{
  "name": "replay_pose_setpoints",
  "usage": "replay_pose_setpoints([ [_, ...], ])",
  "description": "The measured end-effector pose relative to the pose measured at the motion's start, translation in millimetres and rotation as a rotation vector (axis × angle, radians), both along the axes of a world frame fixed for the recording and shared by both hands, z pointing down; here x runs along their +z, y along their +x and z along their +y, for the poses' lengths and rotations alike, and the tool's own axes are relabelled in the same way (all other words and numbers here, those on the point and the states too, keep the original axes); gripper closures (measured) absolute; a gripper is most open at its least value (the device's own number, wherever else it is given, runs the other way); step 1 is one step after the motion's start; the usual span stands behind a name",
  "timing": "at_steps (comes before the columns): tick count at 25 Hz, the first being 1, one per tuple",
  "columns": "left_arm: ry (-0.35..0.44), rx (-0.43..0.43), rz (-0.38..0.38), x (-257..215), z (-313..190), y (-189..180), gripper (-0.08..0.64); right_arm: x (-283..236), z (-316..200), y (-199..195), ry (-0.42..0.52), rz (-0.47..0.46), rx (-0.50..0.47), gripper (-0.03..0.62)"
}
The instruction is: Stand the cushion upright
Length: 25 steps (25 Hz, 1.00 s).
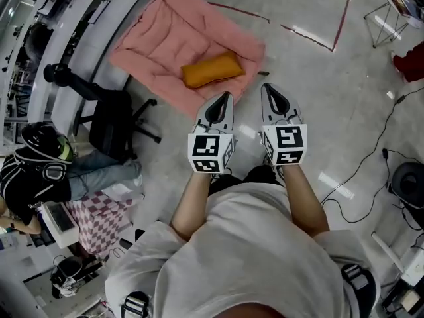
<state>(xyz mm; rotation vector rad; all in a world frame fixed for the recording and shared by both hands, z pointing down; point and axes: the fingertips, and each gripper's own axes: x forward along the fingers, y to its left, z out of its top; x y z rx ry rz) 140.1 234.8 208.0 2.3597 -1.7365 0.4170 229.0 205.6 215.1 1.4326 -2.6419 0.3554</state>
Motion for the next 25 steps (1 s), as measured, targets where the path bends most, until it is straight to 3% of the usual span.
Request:
replay_pose_setpoints([
  [6, -0.048, -0.053, -0.014, 22.1, -2.5, -32.6, 0.546, 30.9, -14.6, -31.2, -0.063, 0.009, -0.057, 0.584],
  [13, -0.105, -0.084, 0.048, 60.4, -18.2, -84.8, 0.546, 70.3, -25.2, -82.2, -0.129, 0.11, -0.109, 0.584],
  [21, -0.151, -0.043, 0.104, 97.1, -72.5, -163.5, 0.546, 98.1, -63.0, -146.0, -0.203, 0.2, -0.086, 0.584],
  [25, -0.178, 0.035, 0.05, 106.7, -95.9, -202.6, 0.546, 116.1, -81.0, -184.9, -0.284, 0.176, -0.057, 0.584],
])
